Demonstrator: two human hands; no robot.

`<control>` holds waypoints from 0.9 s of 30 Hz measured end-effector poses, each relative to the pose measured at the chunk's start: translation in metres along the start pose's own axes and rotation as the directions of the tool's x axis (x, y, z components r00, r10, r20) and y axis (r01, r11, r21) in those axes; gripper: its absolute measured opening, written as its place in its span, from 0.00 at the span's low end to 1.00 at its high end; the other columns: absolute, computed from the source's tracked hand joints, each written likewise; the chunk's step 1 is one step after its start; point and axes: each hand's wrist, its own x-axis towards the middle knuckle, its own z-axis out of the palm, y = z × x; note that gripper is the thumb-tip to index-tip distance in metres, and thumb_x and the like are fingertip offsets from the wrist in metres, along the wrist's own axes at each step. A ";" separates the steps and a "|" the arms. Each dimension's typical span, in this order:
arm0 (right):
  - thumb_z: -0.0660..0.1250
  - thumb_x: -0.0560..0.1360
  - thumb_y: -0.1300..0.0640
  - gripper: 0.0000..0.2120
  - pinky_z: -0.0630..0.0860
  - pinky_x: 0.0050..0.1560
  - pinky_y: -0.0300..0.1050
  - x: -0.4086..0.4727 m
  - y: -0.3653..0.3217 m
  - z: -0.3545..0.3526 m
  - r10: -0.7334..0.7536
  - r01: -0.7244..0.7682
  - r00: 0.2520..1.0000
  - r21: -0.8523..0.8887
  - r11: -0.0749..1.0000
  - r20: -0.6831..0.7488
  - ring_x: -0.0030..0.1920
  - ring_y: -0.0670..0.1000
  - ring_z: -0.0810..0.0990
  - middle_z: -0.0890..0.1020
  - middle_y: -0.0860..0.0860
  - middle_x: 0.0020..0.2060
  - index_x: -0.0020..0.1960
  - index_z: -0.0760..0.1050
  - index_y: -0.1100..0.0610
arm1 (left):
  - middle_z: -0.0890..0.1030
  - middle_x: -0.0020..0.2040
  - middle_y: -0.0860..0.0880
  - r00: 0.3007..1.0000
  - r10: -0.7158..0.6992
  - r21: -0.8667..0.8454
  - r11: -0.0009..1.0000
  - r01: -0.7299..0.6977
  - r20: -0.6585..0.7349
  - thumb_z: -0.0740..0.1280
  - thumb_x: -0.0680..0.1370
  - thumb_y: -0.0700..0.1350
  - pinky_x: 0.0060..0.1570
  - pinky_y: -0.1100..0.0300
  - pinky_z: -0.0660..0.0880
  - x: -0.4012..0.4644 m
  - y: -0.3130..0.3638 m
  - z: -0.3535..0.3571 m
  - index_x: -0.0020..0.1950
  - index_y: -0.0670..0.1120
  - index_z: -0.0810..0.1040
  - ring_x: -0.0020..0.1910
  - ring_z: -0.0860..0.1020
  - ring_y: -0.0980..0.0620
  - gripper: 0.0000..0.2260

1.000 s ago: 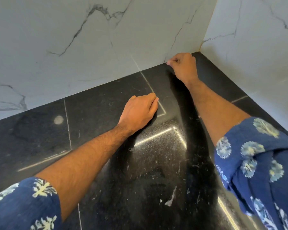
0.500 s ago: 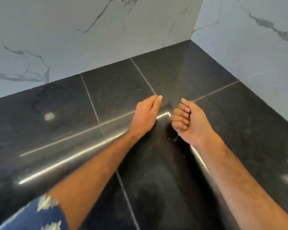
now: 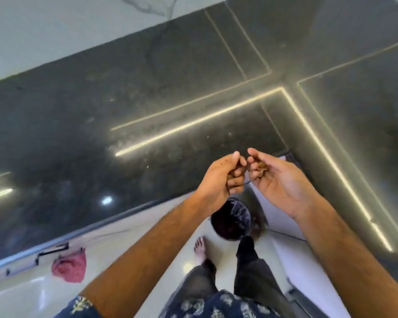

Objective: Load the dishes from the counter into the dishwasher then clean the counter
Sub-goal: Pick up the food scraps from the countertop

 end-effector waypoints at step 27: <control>0.59 0.78 0.70 0.10 0.74 0.52 0.43 0.150 0.253 -0.279 0.234 -0.278 0.788 0.011 0.961 -0.570 0.36 0.50 0.72 0.73 0.56 0.35 0.40 0.72 0.61 | 0.74 0.39 0.48 0.705 -0.436 -0.280 0.900 0.335 -0.559 0.60 0.83 0.45 0.39 0.61 0.73 0.103 -0.334 -0.145 0.50 0.44 0.74 0.36 0.73 0.53 0.06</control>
